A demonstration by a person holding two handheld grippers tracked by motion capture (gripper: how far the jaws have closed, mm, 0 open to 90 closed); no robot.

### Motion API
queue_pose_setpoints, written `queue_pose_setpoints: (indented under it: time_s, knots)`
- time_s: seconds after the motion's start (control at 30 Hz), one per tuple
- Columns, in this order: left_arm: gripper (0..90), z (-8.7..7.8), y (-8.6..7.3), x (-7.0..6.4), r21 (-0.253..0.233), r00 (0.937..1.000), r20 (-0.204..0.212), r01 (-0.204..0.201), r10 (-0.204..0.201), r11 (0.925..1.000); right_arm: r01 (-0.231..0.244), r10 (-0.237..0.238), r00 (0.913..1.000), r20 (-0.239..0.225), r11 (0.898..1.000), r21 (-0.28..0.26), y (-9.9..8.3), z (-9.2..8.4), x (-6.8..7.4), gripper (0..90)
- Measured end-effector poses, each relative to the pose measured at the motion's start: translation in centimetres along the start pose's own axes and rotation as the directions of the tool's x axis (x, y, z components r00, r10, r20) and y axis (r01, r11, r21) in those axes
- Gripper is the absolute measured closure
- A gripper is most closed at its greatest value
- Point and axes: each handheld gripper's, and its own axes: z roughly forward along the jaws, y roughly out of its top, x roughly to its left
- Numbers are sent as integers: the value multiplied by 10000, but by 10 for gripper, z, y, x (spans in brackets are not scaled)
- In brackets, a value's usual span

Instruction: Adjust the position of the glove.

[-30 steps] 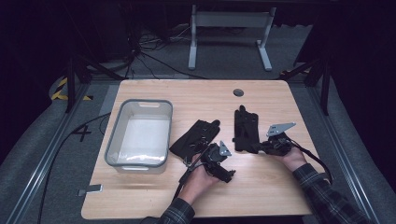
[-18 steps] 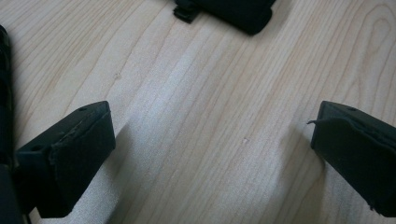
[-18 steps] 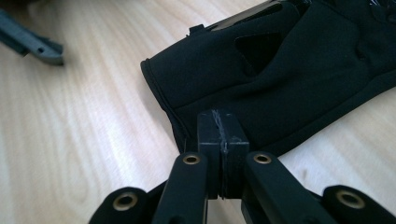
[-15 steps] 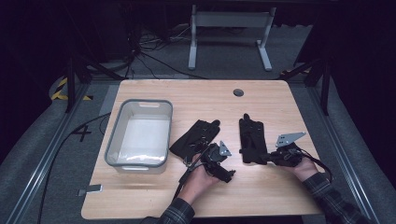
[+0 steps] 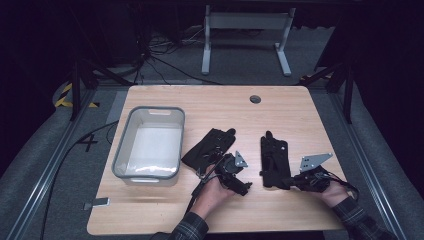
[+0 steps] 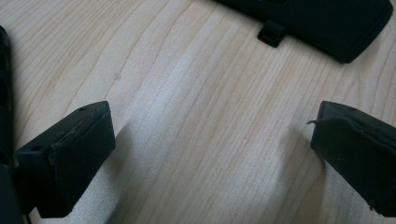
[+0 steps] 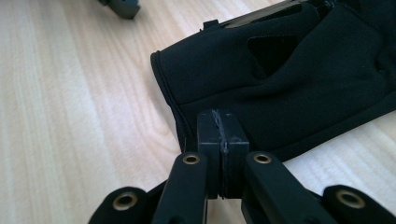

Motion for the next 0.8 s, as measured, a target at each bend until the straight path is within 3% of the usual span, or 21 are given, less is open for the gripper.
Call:
queue_pose_setpoints:
  time_s: [0.47,0.8]
  knots:
    - [2,0,0,0,-9,10000,7,-19,19,10000,161,-155,9986,-513,9998,115,-15,-11,14,900]
    - [2,0,0,0,0,10000,0,-29,29,10000,556,-546,9971,-531,9983,160,-23,-20,27,891]
